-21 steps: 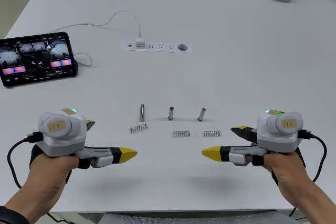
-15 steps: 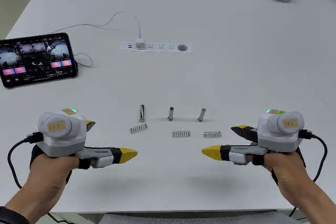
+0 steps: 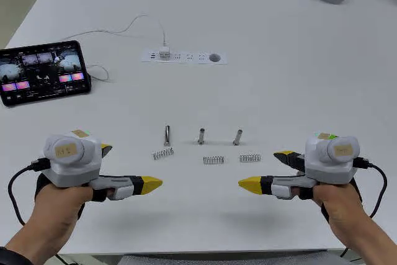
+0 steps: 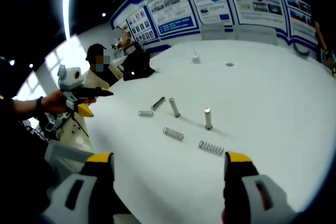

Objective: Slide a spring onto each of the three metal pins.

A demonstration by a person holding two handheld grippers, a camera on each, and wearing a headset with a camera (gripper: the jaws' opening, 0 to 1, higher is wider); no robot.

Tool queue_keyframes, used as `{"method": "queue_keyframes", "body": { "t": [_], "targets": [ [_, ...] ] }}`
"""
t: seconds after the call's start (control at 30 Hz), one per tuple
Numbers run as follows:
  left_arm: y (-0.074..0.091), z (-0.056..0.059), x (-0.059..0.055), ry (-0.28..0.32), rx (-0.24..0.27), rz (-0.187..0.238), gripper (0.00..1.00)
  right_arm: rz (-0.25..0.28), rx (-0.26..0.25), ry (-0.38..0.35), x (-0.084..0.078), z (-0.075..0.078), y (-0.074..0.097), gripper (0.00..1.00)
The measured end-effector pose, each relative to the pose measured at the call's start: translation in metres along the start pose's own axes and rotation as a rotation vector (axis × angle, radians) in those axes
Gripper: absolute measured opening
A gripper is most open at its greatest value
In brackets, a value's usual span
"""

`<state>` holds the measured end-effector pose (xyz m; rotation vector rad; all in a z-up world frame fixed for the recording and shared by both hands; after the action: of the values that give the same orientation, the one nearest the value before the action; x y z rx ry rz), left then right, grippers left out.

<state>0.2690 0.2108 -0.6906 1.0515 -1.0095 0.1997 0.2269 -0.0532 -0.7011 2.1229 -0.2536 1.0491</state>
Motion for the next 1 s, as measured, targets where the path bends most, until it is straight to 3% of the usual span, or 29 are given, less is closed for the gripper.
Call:
{"method": "queue_keyframes", "body": {
  "t": [0.27, 0.73, 1.0],
  "targets": [
    [-0.008, -0.007, 0.000, 0.030, 0.004, -0.006, 0.94, 0.004, -0.021, 0.003, -0.003, 0.001, 0.003, 0.91],
    [-0.026, -0.021, 0.012, 0.041, -0.005, -0.009, 0.94, 0.005, -0.018, -0.004, -0.005, -0.003, -0.001, 0.94],
    [-0.035, -0.022, 0.017, 0.044, -0.017, -0.015, 0.93, 0.001, -0.025, -0.018, -0.008, -0.005, -0.003, 0.96]
  ]
}}
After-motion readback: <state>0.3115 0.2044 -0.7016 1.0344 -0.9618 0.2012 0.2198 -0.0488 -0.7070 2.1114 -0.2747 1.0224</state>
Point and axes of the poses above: the centre of the closed fingertips' face, and the gripper's own axes: y roughly backward along the fingers, z roughly to its right, x roughly out of its top, the point moved 2 cm from there along y, roughly backward along the fingers, and after that the axes turned 10 degrees about x, right-handed, at the moved point
